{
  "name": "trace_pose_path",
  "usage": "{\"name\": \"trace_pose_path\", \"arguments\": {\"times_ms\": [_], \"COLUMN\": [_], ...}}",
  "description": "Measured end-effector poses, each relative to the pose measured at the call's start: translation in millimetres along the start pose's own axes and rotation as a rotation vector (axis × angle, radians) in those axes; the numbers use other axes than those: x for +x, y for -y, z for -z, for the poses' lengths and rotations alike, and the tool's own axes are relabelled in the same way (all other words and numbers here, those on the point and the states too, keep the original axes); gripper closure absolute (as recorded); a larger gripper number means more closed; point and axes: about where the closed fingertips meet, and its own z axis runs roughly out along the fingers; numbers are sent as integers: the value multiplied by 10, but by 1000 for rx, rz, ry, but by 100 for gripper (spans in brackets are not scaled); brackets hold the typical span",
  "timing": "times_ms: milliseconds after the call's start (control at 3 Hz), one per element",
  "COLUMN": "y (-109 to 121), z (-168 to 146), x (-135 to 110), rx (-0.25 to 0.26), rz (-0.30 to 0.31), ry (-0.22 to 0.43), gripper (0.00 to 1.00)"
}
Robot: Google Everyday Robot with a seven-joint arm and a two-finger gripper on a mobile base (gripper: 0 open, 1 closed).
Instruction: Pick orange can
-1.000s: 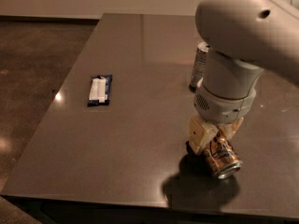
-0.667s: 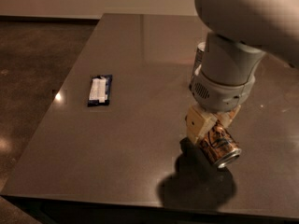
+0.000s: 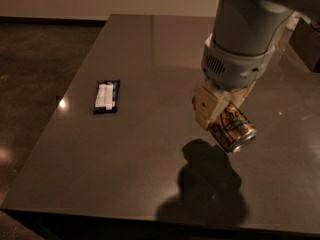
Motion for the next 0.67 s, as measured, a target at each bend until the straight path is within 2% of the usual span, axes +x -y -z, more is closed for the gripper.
{"name": "trace_pose_path", "arguments": {"times_ms": [333, 667], "y": [15, 11], "z": [290, 317], "x": [-159, -244], "rx": [10, 13], "rz": [56, 60], "ry": [64, 101], "gripper": [100, 100]}}
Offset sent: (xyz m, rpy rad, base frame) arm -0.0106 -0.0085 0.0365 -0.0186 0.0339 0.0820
